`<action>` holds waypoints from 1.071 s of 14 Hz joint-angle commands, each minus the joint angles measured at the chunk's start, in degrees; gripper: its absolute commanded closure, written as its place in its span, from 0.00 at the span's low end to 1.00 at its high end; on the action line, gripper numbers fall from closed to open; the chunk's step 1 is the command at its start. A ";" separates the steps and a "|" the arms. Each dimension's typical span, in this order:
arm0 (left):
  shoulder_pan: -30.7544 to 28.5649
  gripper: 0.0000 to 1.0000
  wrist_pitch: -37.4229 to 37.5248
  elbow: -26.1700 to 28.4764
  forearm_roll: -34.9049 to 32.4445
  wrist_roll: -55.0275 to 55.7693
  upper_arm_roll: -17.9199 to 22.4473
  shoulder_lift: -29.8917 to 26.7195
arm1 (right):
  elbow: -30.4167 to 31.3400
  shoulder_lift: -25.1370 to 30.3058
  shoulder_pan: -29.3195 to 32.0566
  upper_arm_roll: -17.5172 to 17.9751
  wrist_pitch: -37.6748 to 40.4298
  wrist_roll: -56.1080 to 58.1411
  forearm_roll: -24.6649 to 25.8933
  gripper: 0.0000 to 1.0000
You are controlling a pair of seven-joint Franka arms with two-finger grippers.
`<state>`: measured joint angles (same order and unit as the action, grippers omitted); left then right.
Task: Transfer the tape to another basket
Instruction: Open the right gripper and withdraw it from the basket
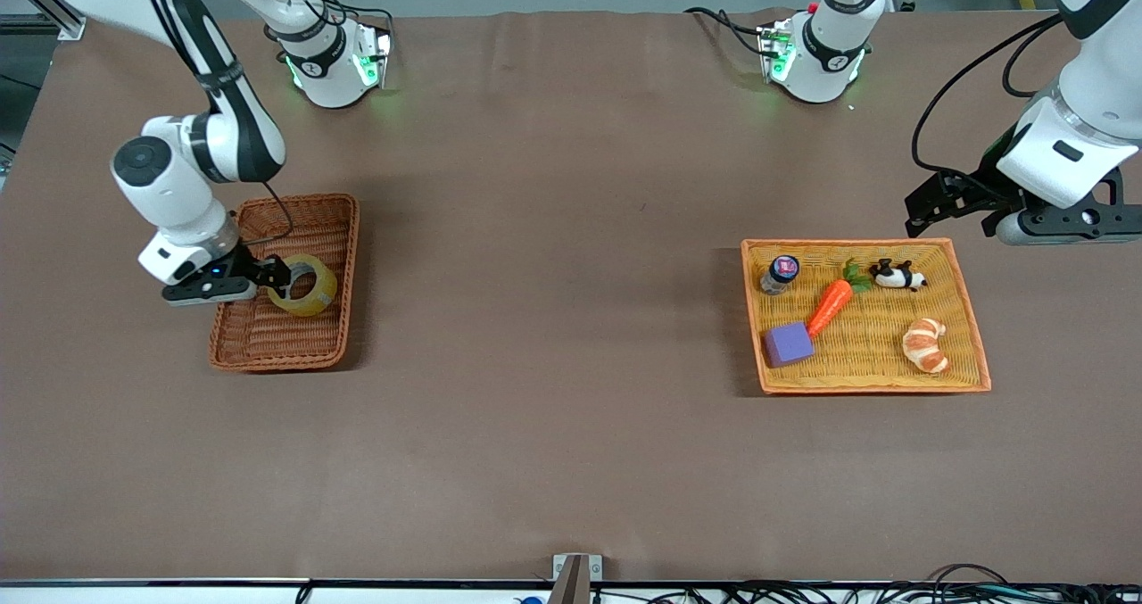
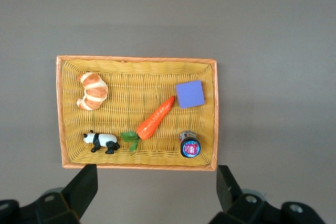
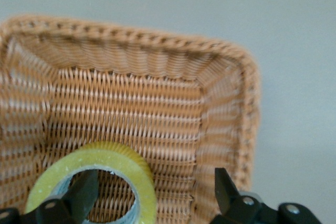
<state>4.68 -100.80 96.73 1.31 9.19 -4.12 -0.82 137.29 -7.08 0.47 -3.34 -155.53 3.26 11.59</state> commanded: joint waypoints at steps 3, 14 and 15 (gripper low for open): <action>0.16 0.00 0.25 -1.10 -0.96 -0.93 0.16 0.38 | -18.14 4.97 -0.74 1.32 28.47 0.17 -1.66 0.00; 0.07 0.00 0.25 -1.10 -0.96 -0.84 0.16 0.38 | -52.91 5.14 -0.74 1.41 71.15 -4.13 -10.80 0.00; 0.07 0.00 0.25 -1.10 -0.96 -0.76 0.16 0.38 | -52.74 5.32 -0.65 1.23 70.81 -3.88 -11.76 0.00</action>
<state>4.66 -100.80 96.60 1.31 9.19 -4.11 -0.81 86.23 -1.06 -0.50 -2.18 -86.18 0.91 2.11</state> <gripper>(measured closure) 0.000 0.000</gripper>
